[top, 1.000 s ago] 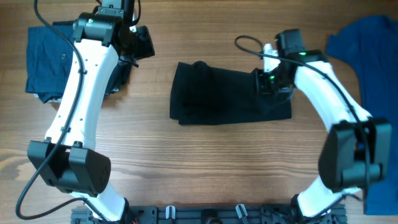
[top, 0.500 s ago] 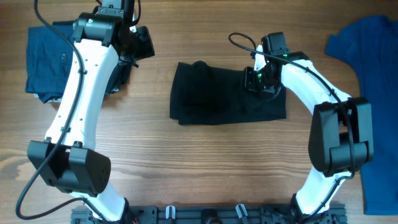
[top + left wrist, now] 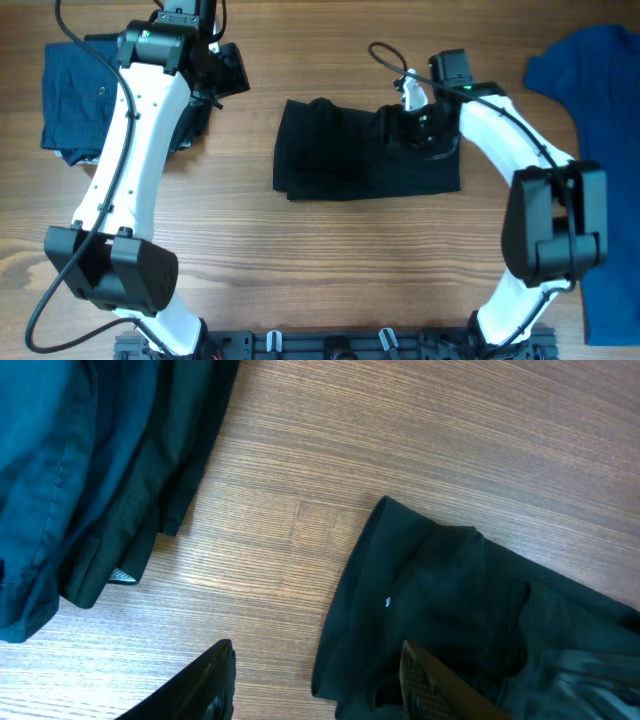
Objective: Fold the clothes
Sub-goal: 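Fold the strip's right end leftward over the middle with the right gripper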
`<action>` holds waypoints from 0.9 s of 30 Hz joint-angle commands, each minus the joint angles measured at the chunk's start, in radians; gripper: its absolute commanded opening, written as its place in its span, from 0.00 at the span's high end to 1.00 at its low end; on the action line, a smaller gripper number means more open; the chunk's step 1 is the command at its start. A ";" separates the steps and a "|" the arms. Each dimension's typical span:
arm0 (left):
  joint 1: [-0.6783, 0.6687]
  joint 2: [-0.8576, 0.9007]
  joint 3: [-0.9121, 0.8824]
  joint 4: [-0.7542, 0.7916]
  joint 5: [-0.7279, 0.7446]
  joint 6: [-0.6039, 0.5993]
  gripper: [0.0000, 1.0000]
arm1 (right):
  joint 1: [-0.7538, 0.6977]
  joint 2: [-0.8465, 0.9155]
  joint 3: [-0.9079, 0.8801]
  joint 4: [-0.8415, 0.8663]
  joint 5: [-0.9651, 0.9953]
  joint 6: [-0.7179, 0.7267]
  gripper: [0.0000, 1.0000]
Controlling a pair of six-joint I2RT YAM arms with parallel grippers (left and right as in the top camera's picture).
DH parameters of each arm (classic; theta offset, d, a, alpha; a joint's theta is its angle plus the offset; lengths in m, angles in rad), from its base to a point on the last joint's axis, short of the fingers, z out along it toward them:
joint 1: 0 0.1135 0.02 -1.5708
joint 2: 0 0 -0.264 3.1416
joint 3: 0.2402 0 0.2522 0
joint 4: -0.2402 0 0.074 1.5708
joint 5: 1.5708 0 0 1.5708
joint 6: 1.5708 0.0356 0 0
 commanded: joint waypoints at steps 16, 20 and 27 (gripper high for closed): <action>0.004 0.011 -0.006 0.015 -0.013 -0.002 0.56 | -0.005 -0.092 -0.203 -0.051 0.161 -0.064 0.94; 0.004 0.011 -0.006 0.016 -0.013 -0.002 0.55 | 0.011 -0.092 -0.306 0.089 0.299 -0.061 0.92; 0.004 0.011 -0.006 0.015 -0.013 -0.002 0.55 | 0.011 -0.107 -0.301 0.140 0.142 -0.072 0.96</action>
